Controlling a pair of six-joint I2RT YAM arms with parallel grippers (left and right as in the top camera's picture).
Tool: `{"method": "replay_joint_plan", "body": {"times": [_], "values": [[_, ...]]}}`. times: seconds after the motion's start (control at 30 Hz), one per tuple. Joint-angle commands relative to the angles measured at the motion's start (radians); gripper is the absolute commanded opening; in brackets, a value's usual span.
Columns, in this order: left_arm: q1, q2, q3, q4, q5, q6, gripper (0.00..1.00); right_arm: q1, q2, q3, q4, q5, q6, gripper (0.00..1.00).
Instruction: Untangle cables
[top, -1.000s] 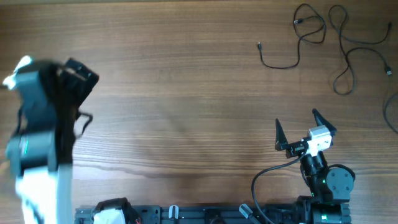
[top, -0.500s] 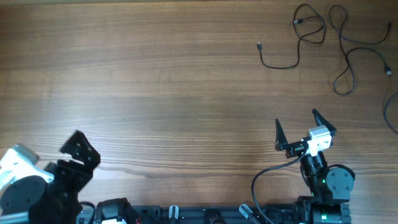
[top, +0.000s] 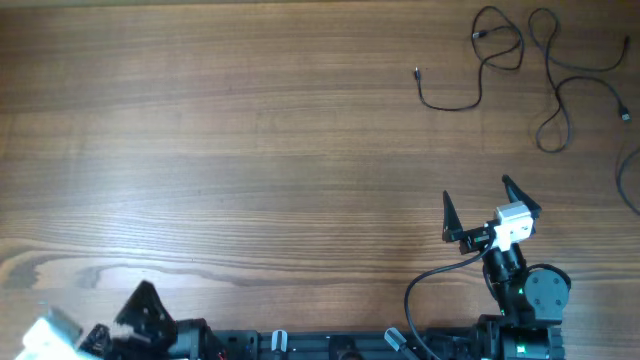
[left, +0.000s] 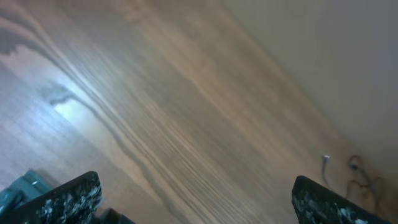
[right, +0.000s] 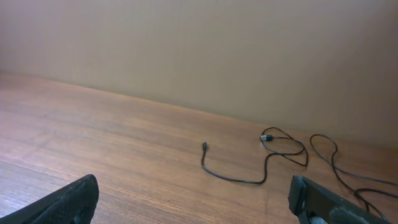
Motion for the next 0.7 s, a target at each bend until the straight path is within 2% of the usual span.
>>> {"method": "replay_joint_plan", "body": {"times": [0.0,0.17,0.47,0.57,0.67], "values": [[-0.053,-0.167,0.001,0.002,0.005,0.016,1.0,-0.004,-0.011,-0.003,0.003,-0.005,-0.012,1.0],[-0.069,-0.321,0.005,-0.006,0.006,0.015,1.0,-0.004,-0.011,-0.003,0.003,-0.005,-0.011,1.0],[-0.113,-0.32,0.013,-0.026,0.006,0.015,1.0,-0.004,-0.011,-0.003,0.003,-0.005,-0.012,1.0],[-0.113,-0.32,-0.023,0.07,-0.005,0.016,1.0,-0.004,-0.011,-0.003,0.003,-0.005,-0.012,1.0],[-0.113,-0.32,-0.172,0.256,-0.006,0.023,1.0,-0.004,-0.011,-0.003,0.003,-0.005,-0.011,1.0]]}}
